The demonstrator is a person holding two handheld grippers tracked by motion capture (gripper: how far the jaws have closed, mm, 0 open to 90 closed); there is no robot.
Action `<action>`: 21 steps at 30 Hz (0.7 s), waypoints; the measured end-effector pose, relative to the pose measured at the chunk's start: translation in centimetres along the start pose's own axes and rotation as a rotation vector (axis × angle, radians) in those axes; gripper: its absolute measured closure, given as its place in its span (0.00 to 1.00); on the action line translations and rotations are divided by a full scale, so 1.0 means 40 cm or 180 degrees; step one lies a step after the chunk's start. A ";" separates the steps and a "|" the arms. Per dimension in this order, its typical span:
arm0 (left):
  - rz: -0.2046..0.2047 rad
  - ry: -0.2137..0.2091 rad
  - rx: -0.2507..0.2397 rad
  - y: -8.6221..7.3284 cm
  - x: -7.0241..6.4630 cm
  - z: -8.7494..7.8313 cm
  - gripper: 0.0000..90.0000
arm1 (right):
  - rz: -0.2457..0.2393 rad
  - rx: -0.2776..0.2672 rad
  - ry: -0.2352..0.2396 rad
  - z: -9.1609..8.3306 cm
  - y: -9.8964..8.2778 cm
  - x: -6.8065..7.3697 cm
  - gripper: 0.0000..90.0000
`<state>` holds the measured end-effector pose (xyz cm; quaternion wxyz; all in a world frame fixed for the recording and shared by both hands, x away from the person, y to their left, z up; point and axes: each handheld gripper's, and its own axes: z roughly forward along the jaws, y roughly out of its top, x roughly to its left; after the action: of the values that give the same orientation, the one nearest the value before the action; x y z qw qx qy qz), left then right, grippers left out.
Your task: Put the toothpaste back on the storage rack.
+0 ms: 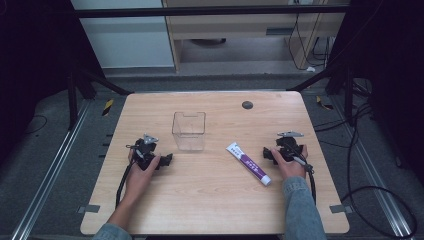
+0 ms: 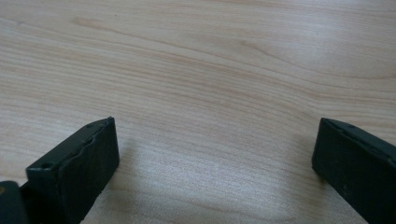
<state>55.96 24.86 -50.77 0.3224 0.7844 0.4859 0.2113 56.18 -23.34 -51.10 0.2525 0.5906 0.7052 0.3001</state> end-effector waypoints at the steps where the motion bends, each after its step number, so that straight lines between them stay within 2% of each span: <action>1: -0.0001 0.0000 -0.0001 0.000 0.000 0.000 0.00 | -0.0047 0.0025 0.0035 -0.003 0.003 -0.001 0.07; 3: -0.0001 0.0000 -0.0001 0.000 0.000 0.000 0.00 | -0.0077 0.0030 0.0047 -0.007 0.006 0.000 0.11; 4: -0.0001 -0.0001 0.0000 0.000 0.000 0.000 0.00 | -0.0125 0.0012 0.0012 -0.017 0.009 0.004 0.09; 5: -0.0002 0.0000 -0.0001 0.000 0.000 0.000 0.00 | -0.0204 -0.0020 0.0046 -0.036 0.017 0.010 0.09; 8: -0.0001 0.0000 -0.0001 0.000 0.000 0.000 0.00 | -0.0261 -0.0059 0.0086 -0.061 0.026 0.019 0.11; 9: -0.0001 -0.0002 0.0000 0.000 0.000 0.000 0.00 | -0.0343 -0.0112 0.0122 -0.089 0.036 0.029 0.13; 10: -0.0001 -0.0002 0.0000 0.000 0.000 0.000 0.00 | -0.0343 -0.0112 0.0122 -0.089 0.036 0.029 0.13; 11: -0.0001 -0.0001 0.0000 0.000 0.000 0.000 0.00 | -0.0408 -0.0132 0.0180 -0.114 0.045 0.040 0.14; 12: -0.0001 -0.0001 0.0000 0.000 0.000 0.000 0.00 | -0.0408 -0.0132 0.0180 -0.114 0.045 0.040 0.14; 14: -0.0004 -0.0001 -0.0001 0.000 0.000 0.000 0.00 | -0.0508 -0.0125 0.0267 -0.148 0.054 0.060 0.17; 19: -0.0003 -0.0001 -0.0001 0.000 0.000 0.000 0.00 | -0.0710 -0.0081 0.0378 -0.188 0.065 0.091 0.20; 20: -0.0003 -0.0001 -0.0001 0.000 0.000 0.000 0.00 | -0.0710 -0.0081 0.0378 -0.188 0.065 0.091 0.20; 21: -0.0001 -0.0001 -0.0001 0.000 0.000 0.000 0.00 | -0.0718 -0.0060 0.0451 -0.197 0.067 0.101 0.22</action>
<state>55.97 24.86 -50.77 0.3226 0.7844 0.4859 0.2112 51.70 -20.02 -43.71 0.2398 0.4826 0.7803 0.3173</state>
